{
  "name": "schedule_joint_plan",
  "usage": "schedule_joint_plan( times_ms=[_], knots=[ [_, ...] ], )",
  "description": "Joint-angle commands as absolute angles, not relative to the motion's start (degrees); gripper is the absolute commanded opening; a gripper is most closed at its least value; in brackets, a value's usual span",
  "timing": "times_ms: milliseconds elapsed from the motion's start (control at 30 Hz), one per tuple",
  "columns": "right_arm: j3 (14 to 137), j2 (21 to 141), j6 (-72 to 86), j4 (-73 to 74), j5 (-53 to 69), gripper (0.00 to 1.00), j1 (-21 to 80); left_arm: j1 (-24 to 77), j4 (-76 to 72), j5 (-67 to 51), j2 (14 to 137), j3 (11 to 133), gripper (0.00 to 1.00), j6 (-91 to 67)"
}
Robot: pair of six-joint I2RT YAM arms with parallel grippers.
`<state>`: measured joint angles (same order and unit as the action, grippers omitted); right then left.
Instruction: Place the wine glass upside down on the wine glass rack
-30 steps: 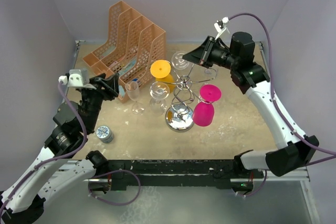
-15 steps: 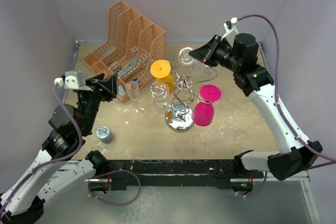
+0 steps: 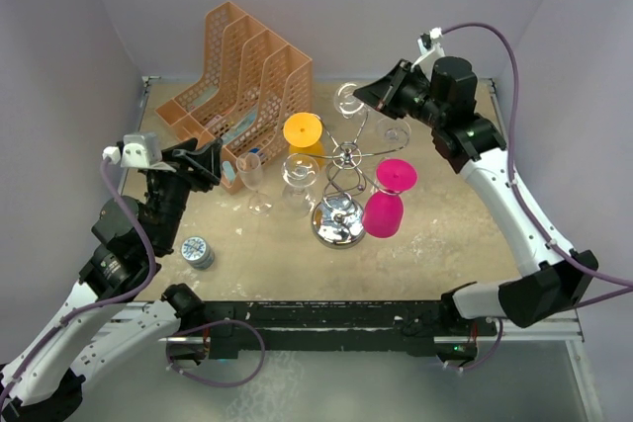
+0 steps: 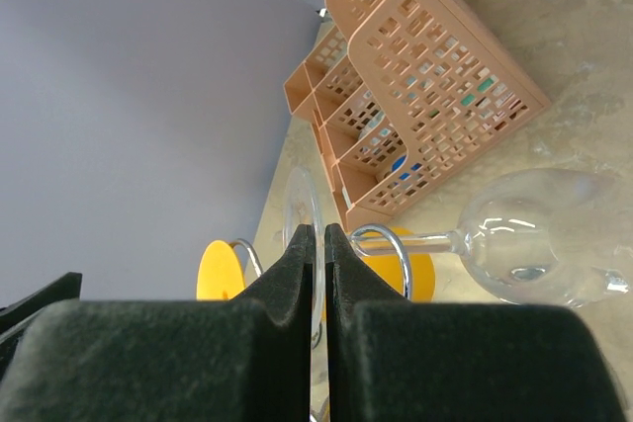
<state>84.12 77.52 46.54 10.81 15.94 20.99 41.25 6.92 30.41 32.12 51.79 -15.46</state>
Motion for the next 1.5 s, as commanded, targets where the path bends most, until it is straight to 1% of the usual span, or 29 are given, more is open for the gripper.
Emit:
schedule_joint_plan(
  times_ms=[0, 400, 600, 800, 1033, 1200, 1300, 1333, 1467],
  knots=[
    [87.72, 77.74, 44.86, 4.7, 17.15, 0.0, 21.09, 41.05, 4.9, 29.63, 32.35, 51.79, 0.52, -14.95],
    [87.22, 78.57, 42.09, 6.73, 19.23, 0.0, 21.09, 41.12, 4.92, 29.53, 32.36, 51.82, 0.52, -15.03],
    [87.14, 78.75, 41.0, 7.59, 19.64, 0.04, 21.03, 41.02, 4.92, 29.36, 32.34, 51.79, 0.52, -15.01],
    [87.8, 78.93, 39.79, 9.01, 18.87, 0.13, 21.09, 41.05, 4.92, 29.88, 32.28, 51.79, 0.52, -15.03],
    [88.73, 78.79, 38.56, 10.94, 17.75, 0.27, 21.09, 41.09, 5.01, 30.68, 32.52, 51.81, 0.52, -15.19],
    [89.1, 78.51, 38.17, 11.74, 17.43, 0.33, 21.09, 41.09, 5.1, 31.51, 32.61, 51.78, 0.52, -15.34],
    [89.29, 78.19, 38.13, 11.8, 17.03, 0.39, 21.09, 41.13, 5.19, 31.93, 32.76, 51.78, 0.52, -15.46],
    [89.44, 78.08, 38.1, 11.77, 16.77, 0.41, 21.09, 41.08, 5.26, 32.12, 32.91, 51.84, 0.52, -15.51],
    [89.64, 77.3, 37.56, 11.11, 16.08, 0.54, 21.05, 41.02, 5.51, 33.1, 33.73, 51.93, 0.52, -16.01]
  ],
)
